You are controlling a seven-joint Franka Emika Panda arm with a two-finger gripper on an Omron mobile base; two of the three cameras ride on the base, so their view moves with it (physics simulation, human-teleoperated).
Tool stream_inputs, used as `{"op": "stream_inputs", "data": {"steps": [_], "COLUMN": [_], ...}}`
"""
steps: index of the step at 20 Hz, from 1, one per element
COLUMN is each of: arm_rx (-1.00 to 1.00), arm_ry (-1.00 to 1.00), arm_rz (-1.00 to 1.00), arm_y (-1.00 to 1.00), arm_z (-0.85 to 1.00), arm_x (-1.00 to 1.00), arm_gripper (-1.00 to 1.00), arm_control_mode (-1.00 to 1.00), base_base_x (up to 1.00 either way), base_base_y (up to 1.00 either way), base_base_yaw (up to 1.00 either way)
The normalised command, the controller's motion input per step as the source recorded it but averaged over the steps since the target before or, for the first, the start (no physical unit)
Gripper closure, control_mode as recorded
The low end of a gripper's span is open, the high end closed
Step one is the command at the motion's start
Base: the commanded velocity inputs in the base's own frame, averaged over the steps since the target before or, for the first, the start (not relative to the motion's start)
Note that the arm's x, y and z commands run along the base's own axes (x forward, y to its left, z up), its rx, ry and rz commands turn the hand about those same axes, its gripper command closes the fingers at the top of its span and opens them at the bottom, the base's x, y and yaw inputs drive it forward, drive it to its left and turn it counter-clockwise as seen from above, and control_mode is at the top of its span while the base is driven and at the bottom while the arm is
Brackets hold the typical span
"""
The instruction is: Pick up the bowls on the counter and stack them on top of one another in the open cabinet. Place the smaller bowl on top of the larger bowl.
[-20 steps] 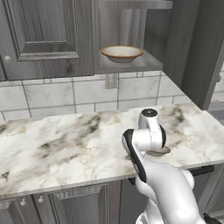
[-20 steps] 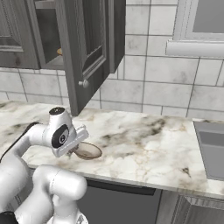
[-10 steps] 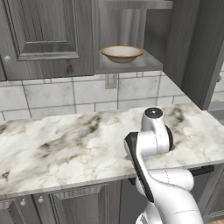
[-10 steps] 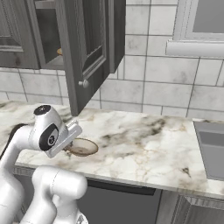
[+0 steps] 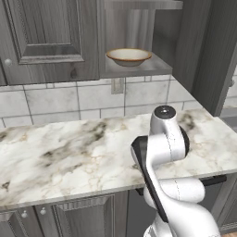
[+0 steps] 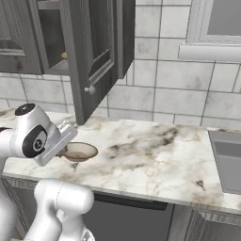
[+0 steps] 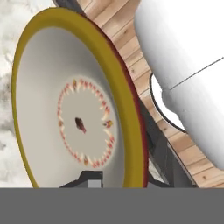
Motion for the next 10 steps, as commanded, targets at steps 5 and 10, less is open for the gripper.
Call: {"op": "stream_inputs", "data": {"steps": [5, 10], "arm_rx": [-0.06, -0.06], "arm_ry": [-0.05, -0.06], "arm_rz": [0.07, 0.08], "arm_y": [0.13, 0.13], "arm_z": [0.58, 0.58], "arm_x": [-0.33, -0.29], "arm_gripper": [1.00, 1.00], "arm_control_mode": [-1.00, -1.00], "base_base_x": [0.00, 0.00], "base_base_y": [0.00, 0.00], "base_base_yaw": [0.00, 0.00]}}
